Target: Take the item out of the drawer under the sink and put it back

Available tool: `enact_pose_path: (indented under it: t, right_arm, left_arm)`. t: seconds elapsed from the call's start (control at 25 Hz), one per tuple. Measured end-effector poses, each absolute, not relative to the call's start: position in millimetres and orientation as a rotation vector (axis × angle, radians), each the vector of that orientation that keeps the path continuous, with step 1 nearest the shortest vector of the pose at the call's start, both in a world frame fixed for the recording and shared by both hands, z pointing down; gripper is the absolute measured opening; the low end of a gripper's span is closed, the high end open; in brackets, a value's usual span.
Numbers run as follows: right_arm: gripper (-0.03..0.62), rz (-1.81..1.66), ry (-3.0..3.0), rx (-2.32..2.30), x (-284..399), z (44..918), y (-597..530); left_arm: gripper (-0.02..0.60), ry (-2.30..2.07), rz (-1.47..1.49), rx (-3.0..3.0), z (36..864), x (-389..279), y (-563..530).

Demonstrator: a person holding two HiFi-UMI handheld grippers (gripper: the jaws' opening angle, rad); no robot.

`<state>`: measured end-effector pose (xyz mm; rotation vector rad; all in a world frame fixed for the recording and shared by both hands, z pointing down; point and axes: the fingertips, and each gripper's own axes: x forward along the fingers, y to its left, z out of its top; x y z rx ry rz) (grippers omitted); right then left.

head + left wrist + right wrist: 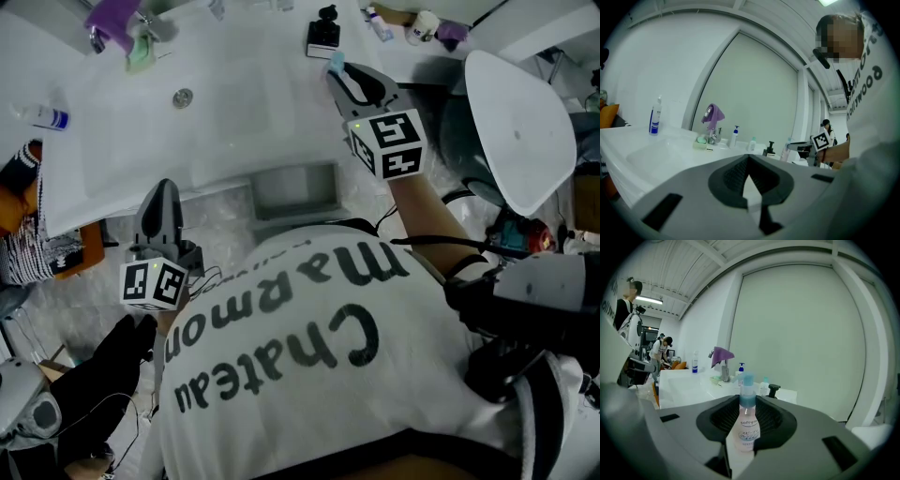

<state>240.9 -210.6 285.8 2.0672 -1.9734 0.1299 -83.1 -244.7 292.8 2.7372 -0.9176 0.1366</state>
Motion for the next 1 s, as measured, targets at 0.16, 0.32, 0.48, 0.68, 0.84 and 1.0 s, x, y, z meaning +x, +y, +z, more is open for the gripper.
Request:
enact_pose_path:
  t: [0.16, 0.32, 0.48, 0.68, 0.84, 1.0]
  right_arm:
    - [0.114, 0.139, -1.975, 2.078, 243, 286, -208]
    - [0.114, 0.154, -1.976, 2.089, 246, 285, -208]
    - [0.114, 0.18, -1.982, 2.114, 251, 285, -208]
    - [0.115, 0.179, -1.989, 2.132, 253, 284, -205]
    - [0.117, 0.171, -1.99, 2.139, 253, 283, -203]
    - [0.119, 0.168, -1.981, 2.138, 256, 283, -203]
  left_arm:
    - [0.008, -0.915, 0.132, 2.737, 294, -84, -245]
    - [0.008, -0.923, 0.134, 2.732, 294, -85, -245]
    - [0.008, -0.926, 0.128, 2.736, 294, -86, -245]
    - [0.008, -0.938, 0.125, 2.73, 294, -88, -245]
    - [0.008, -0.944, 0.121, 2.723, 294, -89, -245]
    - [0.008, -0.947, 0.12, 2.723, 294, -91, -245]
